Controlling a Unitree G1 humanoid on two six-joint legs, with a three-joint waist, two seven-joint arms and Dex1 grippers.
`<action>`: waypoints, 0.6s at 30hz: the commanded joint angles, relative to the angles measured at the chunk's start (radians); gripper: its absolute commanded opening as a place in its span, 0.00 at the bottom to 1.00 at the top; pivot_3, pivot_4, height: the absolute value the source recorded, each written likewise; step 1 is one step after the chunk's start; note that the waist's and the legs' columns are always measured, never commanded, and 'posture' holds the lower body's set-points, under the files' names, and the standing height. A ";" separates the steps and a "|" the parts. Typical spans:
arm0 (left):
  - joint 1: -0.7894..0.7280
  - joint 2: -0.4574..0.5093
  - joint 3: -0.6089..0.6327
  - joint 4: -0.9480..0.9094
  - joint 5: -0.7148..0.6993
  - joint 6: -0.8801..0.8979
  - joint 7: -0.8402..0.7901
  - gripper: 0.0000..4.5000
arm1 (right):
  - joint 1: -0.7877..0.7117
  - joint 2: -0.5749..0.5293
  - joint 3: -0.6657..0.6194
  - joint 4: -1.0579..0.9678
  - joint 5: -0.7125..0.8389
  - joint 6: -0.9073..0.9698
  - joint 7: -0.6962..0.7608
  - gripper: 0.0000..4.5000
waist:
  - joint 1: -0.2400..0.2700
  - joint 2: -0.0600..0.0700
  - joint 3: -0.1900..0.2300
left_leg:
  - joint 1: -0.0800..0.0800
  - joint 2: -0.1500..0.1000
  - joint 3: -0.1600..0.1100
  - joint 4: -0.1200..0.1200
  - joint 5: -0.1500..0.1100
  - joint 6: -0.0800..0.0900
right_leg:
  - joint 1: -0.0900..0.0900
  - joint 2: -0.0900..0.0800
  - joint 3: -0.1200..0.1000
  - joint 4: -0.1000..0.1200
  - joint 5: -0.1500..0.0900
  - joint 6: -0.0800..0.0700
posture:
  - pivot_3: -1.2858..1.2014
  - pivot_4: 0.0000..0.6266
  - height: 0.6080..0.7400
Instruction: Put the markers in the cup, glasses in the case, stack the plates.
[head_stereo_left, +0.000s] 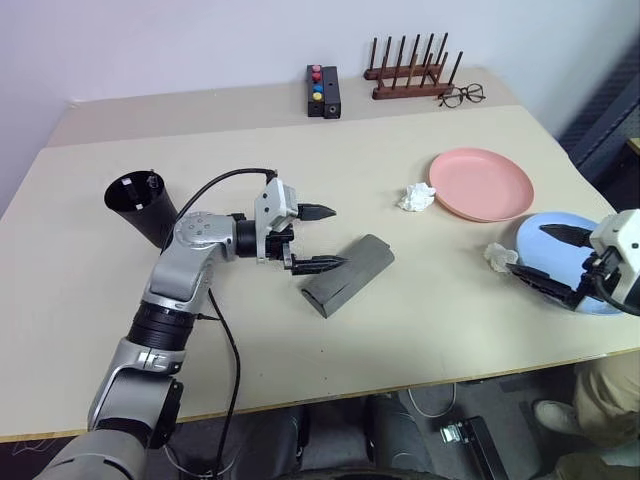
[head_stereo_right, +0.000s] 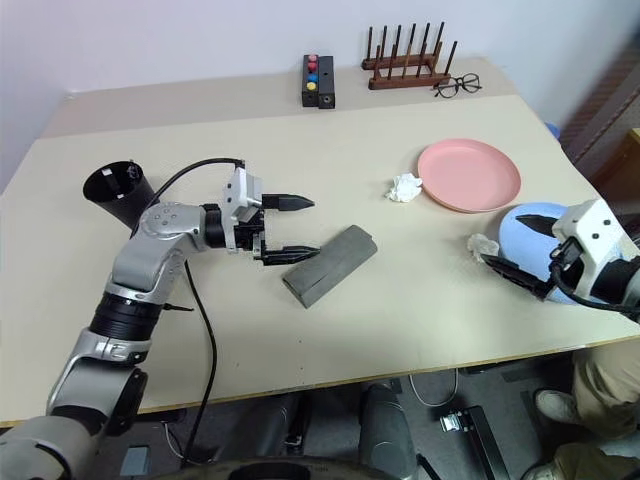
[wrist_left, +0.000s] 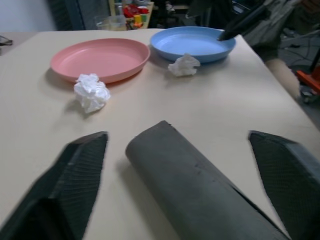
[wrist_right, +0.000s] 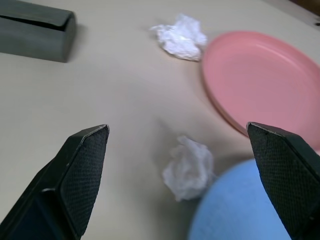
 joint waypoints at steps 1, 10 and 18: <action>0.019 0.017 -0.002 -0.072 -0.019 -0.010 0.002 0.99 | 0.015 -0.028 -0.050 0.035 -0.027 0.000 -0.011 1.00 | -0.001 0.000 0.000 | 0.000 0.000 0.000 0.000 0.000 0.000 | 0.000 0.000 0.000 0.000 0.000 0.000 | 0.52 0.24 1.00; 0.000 0.015 -0.035 -0.141 -0.024 0.017 0.031 0.99 | -0.026 -0.047 0.016 0.270 -0.112 -0.098 0.034 1.00 | -0.002 0.000 0.000 | 0.001 0.000 0.000 0.000 0.000 0.000 | 0.001 0.000 0.000 -0.001 0.000 0.000 | 0.52 0.24 1.00; -0.003 0.010 -0.046 -0.170 -0.024 0.034 0.070 0.99 | -0.125 -0.024 0.126 0.444 -0.167 -0.179 0.062 1.00 | -0.002 0.001 0.000 | 0.001 0.000 0.000 -0.001 0.000 0.000 | 0.001 0.000 0.000 -0.001 0.000 0.000 | 0.52 0.24 1.00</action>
